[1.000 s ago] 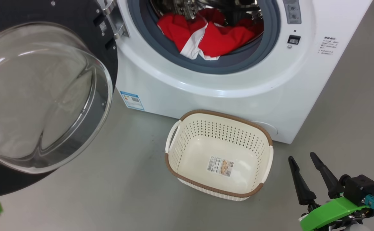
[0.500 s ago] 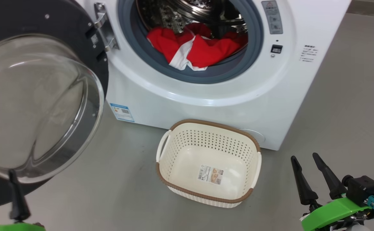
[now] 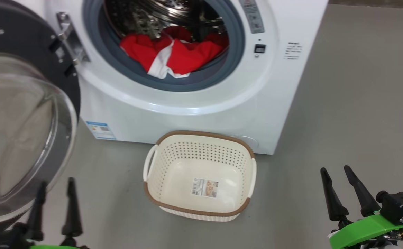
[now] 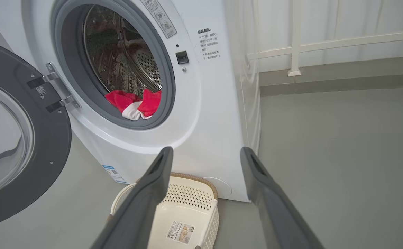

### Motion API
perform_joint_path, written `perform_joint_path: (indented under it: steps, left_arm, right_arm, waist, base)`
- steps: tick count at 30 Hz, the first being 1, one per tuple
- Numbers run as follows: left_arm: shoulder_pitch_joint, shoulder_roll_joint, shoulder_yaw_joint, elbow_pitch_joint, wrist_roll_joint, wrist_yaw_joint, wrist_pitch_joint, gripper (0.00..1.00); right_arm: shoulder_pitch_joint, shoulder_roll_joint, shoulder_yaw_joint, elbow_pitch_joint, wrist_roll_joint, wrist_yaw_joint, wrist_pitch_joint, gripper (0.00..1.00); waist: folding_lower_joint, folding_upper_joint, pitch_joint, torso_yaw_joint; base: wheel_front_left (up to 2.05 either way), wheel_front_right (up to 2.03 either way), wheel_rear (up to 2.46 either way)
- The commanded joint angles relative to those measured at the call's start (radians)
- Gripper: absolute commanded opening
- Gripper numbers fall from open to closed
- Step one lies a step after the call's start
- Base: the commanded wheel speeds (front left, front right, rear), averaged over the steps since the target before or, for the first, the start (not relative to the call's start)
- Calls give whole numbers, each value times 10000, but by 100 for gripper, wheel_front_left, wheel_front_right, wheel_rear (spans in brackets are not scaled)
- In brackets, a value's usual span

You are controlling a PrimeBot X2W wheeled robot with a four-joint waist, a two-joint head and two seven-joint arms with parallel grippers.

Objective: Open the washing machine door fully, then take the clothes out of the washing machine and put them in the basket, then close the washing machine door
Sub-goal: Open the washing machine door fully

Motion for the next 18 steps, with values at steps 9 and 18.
perform_joint_path:
  steps: [9,18]
  left_arm:
    - [241,749,-1416,-447,-1103,-53,-49,100]
    - [184,1019,-2138,-691,-1526,-53,-49,100]
  right_arm:
    - [-5,-98,-184,-361,23,50,-65,100]
    - [141,-102,-560,-490,33,50,-65,100]
  waist:
    - [0,-1,64,-1057]
    - [0,-1,196,-1504]
  base:
    - [0,0,0]
    - [0,0,0]
